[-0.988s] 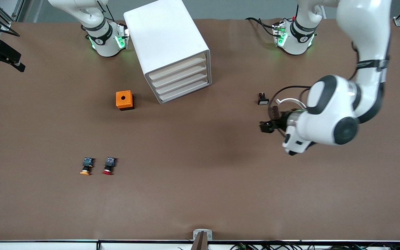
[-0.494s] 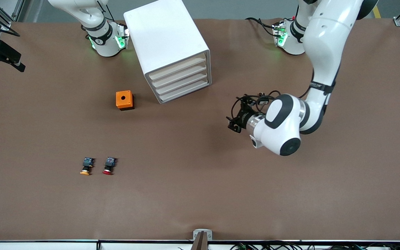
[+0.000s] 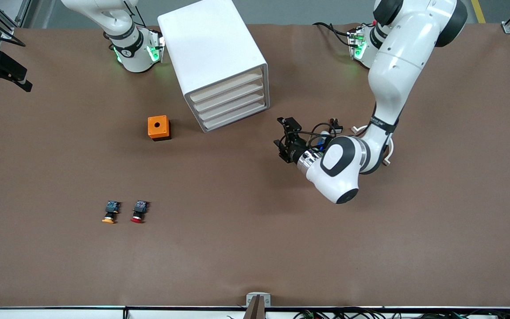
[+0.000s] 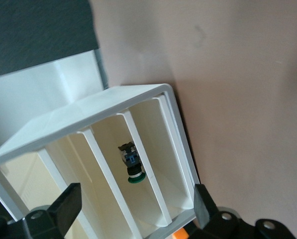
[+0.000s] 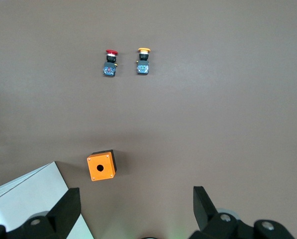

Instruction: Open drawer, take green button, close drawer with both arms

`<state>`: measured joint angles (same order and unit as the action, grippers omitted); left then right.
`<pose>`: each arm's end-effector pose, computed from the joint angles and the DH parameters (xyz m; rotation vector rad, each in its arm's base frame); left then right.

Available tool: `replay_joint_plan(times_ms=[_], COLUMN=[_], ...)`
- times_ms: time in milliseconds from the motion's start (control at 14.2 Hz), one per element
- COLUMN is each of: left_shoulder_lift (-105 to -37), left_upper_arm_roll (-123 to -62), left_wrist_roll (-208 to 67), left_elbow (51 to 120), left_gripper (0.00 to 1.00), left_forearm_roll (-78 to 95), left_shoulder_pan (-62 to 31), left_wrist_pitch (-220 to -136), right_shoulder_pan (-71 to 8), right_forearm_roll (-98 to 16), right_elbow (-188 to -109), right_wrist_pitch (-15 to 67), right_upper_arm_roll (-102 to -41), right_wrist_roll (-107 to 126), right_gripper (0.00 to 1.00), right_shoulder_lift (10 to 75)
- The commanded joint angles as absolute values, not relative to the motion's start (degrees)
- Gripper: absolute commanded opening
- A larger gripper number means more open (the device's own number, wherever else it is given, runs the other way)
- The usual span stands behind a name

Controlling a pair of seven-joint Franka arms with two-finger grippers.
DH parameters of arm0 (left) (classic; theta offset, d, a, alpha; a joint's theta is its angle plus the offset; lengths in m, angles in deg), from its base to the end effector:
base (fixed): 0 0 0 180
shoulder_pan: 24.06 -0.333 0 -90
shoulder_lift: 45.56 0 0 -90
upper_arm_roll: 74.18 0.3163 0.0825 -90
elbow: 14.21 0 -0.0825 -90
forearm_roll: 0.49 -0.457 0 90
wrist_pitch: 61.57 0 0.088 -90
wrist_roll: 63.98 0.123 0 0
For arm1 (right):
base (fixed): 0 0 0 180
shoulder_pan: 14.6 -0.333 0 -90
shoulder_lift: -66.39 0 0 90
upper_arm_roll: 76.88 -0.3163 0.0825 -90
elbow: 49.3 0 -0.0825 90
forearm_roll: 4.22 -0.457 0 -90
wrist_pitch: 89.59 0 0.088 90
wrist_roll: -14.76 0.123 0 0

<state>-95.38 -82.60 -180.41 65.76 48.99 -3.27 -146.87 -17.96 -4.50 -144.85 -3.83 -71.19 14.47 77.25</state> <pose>0.5797 -0.4199 0.1465 -1.4144 -1.8407 1.5027 0.5588 -0.0273 0.6617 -3.1179 0.0524 -0.0285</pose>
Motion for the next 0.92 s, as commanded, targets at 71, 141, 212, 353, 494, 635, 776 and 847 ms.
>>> replay_joint_plan(times_ms=[71, 141, 212, 353, 494, 635, 776, 847], left_shoulder_lift=[-98.55, -99.34, -100.22, -101.89, -103.03, -103.74, -104.0, -104.09], left_upper_arm_roll=[-84.55, -85.6, -86.65, -87.88, -88.59, -88.59, -88.6, -88.59], left_wrist_roll=[-186.92, -188.85, -190.87, -193.0, -193.88, -193.88, -193.88, -193.88], left_elbow=[64.63, 64.97, 64.98, 64.98, 64.98, 64.98, 64.98, 64.98], left_gripper=[0.98, 0.95, 0.89, 0.72, 0.63, 0.6, 0.6, 0.6], left_forearm_roll=[51.28, 51.28, 51.28, 51.28, 51.28, 51.37, 51.37, 51.45], left_shoulder_pan=[-3.58, -3.49, -3.58, -3.49, -3.14, -1.65, -0.42, 0.28], left_wrist_pitch=[-145.41, -145.41, -145.33, -145.06, -145.06, -145.06, -145.06, -145.06], right_shoulder_pan=[-17.06, -17.06, -17.06, -17.06, -17.06, -17.06, -16.8, -16.54], right_forearm_roll=[-5.36, -5.27, -4.84, -4.83, -4.74, -4.74, -4.57, -4.57], right_elbow=[-145.98, -145.98, -145.89, -145.98, -145.89, -145.02, -143.7, -142.73], right_wrist_pitch=[-3.45, -3.45, -3.45, -3.45, -3.45, -3.89, -3.89, -3.89], right_upper_arm_roll=[-71.87, -71.87, -72.04, -72.05, -72.05, -72.05, -71.96, -71.78], right_wrist_roll=[14.32, 14.32, 14.32, 14.32, 14.32, 14.24, 14.41, 14.85], right_gripper=[1.0, 1.0, 1.0, 1.0, 1.0, 1.0, 1.0, 1.0], right_shoulder_lift=[78.61, 78.61, 78.61, 78.61, 78.61, 78.44, 78.0, 77.39])
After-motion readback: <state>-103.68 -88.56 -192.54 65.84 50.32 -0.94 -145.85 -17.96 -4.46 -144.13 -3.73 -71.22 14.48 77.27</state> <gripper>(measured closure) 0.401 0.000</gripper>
